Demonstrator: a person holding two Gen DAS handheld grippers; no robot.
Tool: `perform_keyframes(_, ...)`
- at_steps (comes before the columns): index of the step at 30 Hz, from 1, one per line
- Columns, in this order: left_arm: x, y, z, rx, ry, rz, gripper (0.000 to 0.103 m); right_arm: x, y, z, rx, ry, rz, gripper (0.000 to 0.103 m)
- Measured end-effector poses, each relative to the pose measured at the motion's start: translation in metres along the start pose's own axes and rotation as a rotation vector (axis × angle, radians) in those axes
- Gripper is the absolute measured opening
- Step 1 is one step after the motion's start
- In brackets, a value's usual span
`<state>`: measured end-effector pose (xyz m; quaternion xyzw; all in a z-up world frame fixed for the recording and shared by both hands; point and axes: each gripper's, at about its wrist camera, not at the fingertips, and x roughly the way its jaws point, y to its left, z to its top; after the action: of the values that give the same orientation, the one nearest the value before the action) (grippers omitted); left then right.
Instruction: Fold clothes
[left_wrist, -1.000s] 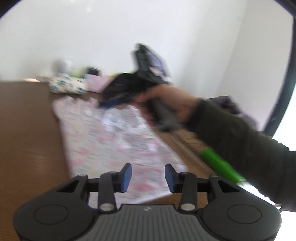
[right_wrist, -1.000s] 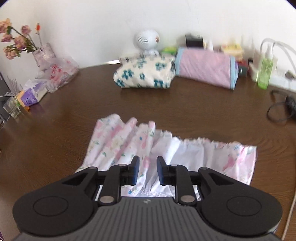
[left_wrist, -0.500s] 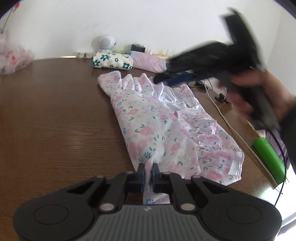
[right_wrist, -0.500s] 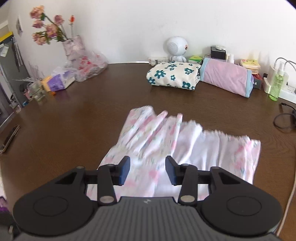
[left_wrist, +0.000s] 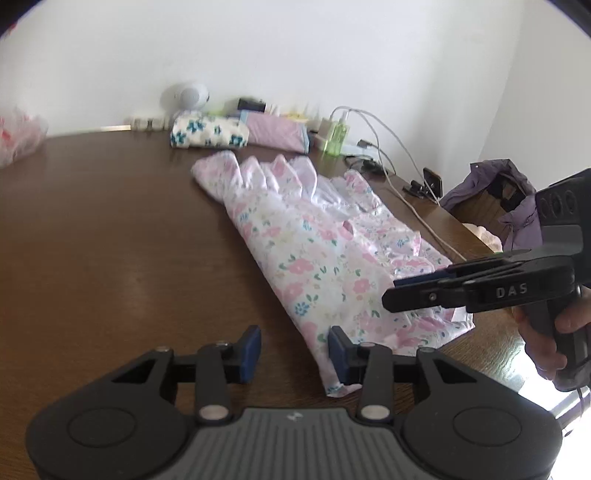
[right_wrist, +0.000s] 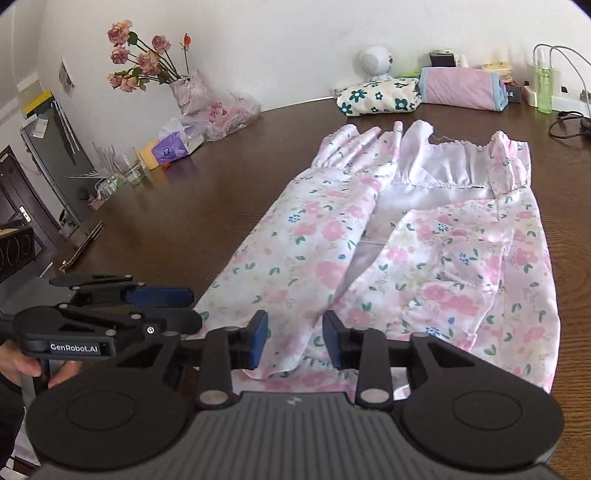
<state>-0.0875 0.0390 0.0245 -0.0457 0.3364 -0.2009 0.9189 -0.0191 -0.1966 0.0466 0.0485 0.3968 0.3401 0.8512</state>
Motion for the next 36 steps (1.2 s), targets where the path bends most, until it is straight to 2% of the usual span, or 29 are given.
perform_keyframes(3, 0.002, -0.01, 0.016, 0.034, -0.045, -0.034, 0.045, 0.013, 0.008, -0.002, -0.039, 0.046, 0.003, 0.01)
perform_keyframes(4, 0.008, -0.017, 0.023, 0.07, -0.049, -0.038, 0.045, 0.017, 0.012, -0.004, -0.056, 0.059, 0.004, 0.009)
perform_keyframes(6, 0.024, -0.027, 0.033, 0.136, -0.05, -0.029, 0.045, 0.018, 0.016, -0.005, -0.076, 0.062, 0.004, 0.009)
perform_keyframes(9, 0.052, -0.035, 0.033, 0.24, 0.031, 0.043, 0.043, 0.009, 0.014, -0.003, -0.072, 0.061, 0.005, 0.012)
perform_keyframes(11, 0.054, -0.031, 0.025, 0.252, 0.046, 0.05, 0.041, -0.005, 0.006, 0.004, -0.051, 0.028, -0.005, 0.015)
perform_keyframes(14, 0.054, -0.024, 0.013, 0.234, 0.045, 0.025, 0.043, -0.013, -0.008, 0.037, -0.047, -0.039, -0.05, 0.015)
perform_keyframes(18, 0.05, -0.021, 0.003, 0.246, 0.044, 0.029, 0.044, 0.039, 0.007, 0.101, -0.176, -0.04, -0.016, 0.015)
perform_keyframes(19, 0.049, -0.021, 0.002, 0.251, 0.044, 0.031, 0.044, 0.062, 0.011, 0.114, -0.196, -0.003, -0.005, 0.014)
perform_keyframes(21, 0.044, -0.018, -0.001, 0.236, 0.041, 0.036, 0.044, 0.106, 0.016, 0.128, -0.22, 0.072, -0.036, 0.014)
perform_keyframes(23, 0.037, -0.018, -0.006, 0.226, 0.038, 0.042, 0.043, 0.14, 0.018, 0.126, -0.272, 0.159, -0.081, 0.011)
perform_keyframes(26, 0.025, -0.021, -0.018, 0.258, 0.027, 0.032, 0.043, 0.146, 0.02, 0.114, -0.333, 0.126, -0.127, 0.01)
perform_keyframes(28, 0.018, -0.02, -0.02, 0.264, 0.041, 0.012, 0.043, 0.132, 0.019, 0.111, -0.289, 0.117, -0.126, 0.011)
perform_keyframes(30, 0.014, -0.013, -0.018, 0.248, 0.064, -0.003, 0.043, 0.104, 0.018, 0.104, -0.291, 0.068, -0.071, 0.011)
perform_keyframes(32, 0.011, -0.004, -0.013, 0.209, 0.081, -0.02, 0.042, 0.082, 0.017, 0.092, -0.289, 0.068, -0.043, 0.011)
perform_keyframes(35, 0.004, 0.0, 0.007, 0.134, 0.03, -0.085, 0.042, 0.082, 0.023, 0.065, -0.327, 0.11, -0.057, 0.01)
perform_keyframes(36, 0.003, 0.0, 0.013, 0.12, 0.011, -0.102, 0.042, 0.082, 0.027, 0.057, -0.356, 0.087, -0.076, 0.011)
